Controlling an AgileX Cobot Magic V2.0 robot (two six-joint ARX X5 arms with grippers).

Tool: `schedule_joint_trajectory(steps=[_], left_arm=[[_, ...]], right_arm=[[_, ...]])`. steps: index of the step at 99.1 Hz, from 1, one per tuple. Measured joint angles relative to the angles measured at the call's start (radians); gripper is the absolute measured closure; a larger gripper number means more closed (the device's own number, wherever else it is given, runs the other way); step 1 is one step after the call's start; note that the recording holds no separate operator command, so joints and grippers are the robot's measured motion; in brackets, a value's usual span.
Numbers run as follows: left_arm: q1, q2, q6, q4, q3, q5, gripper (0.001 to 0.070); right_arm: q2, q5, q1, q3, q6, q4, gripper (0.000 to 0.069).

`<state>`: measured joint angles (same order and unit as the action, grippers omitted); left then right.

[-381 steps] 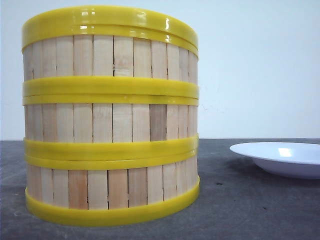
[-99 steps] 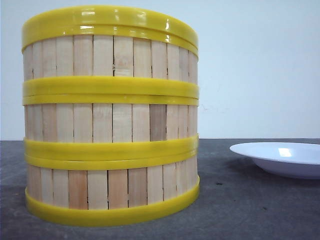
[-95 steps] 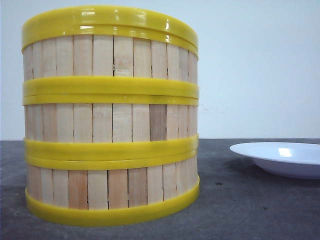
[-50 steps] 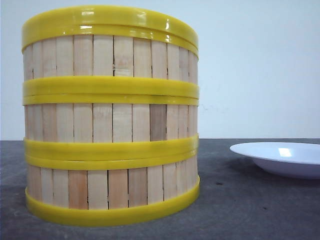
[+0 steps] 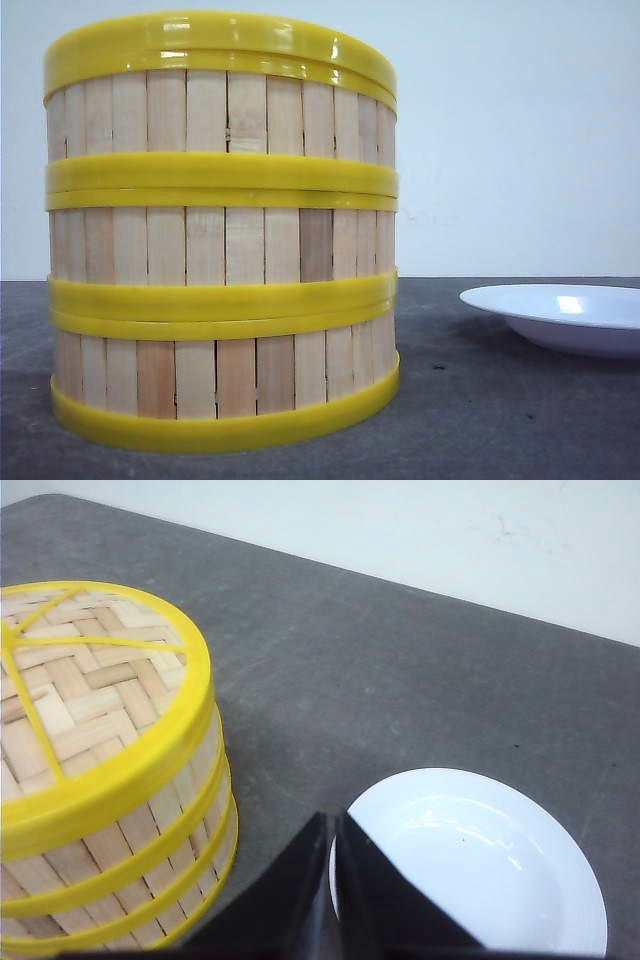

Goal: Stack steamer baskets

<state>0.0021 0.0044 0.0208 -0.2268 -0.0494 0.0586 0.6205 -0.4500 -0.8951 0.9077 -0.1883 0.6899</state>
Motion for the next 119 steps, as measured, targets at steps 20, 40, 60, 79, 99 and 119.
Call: schedule_joint_trajectory(steps=[20, 40, 60, 79, 99, 119], left_arm=[[0.0, 0.0, 0.0, 0.0, 0.0, 0.0, 0.0695], [0.0, 0.0, 0.0, 0.0, 0.0, 0.0, 0.0695], [0.0, 0.0, 0.0, 0.0, 0.0, 0.0, 0.0695], [0.0, 0.0, -0.005, 0.0, 0.0, 0.0, 0.0695], [0.0, 0.0, -0.006, 0.0, 0.0, 0.0, 0.0695], [0.0, 0.0, -0.006, 0.0, 0.0, 0.0, 0.0695]], right_arm=[[-0.027, -0.009, 0.155, 0.0, 0.042, -0.022, 0.0682], [-0.075, 0.148, 0.48, -0.019, 0.116, -0.098, 0.0682], [-0.171, 0.317, 0.816, -0.17, 0.141, -0.263, 0.0682], [-0.286, 0.455, 0.97, -0.402, 0.142, -0.345, 0.0682], [-0.429, 0.489, 0.981, -0.669, 0.14, -0.48, 0.0682], [-0.533, 0.503, 0.981, -0.814, 0.14, -0.511, 0.0682]])
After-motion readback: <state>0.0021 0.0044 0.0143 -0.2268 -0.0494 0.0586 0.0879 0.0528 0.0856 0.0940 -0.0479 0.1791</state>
